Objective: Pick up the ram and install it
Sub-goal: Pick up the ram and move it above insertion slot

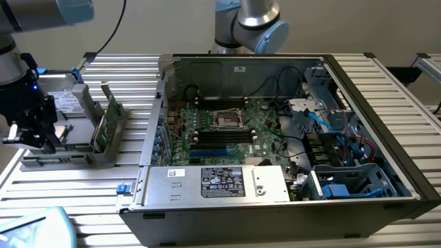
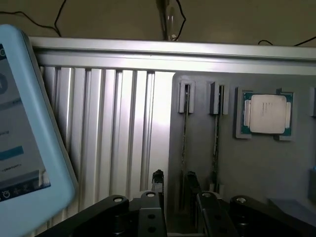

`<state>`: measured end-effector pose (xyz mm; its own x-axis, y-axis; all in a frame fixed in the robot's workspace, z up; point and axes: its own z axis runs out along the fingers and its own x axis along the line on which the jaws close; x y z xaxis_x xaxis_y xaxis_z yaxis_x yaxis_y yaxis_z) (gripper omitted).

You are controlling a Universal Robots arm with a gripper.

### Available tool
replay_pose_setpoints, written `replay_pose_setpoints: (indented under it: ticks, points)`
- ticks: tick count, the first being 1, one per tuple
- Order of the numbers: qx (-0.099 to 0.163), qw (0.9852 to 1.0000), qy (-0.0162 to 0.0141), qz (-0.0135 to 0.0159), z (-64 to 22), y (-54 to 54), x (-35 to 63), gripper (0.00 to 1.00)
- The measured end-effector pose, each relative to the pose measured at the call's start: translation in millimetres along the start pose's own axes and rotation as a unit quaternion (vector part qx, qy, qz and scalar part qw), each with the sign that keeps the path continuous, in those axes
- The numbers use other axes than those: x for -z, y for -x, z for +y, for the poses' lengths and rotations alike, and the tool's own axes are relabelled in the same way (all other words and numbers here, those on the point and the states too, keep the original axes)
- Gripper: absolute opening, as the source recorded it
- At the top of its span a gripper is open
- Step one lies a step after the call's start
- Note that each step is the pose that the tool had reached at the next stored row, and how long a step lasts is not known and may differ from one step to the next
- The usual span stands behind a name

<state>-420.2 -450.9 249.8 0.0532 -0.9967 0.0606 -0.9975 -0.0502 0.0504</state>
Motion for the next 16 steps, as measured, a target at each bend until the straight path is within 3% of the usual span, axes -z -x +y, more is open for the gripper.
replay_pose_setpoints:
  ticks: [8,16]
  points:
    - [-0.001,1.0000,-0.0003,-0.0076,-0.8,0.8,-14.2,0.31]
    - [-0.001,0.9998,-0.0010,-0.0220,-1.4,1.5,-26.1,0.31]
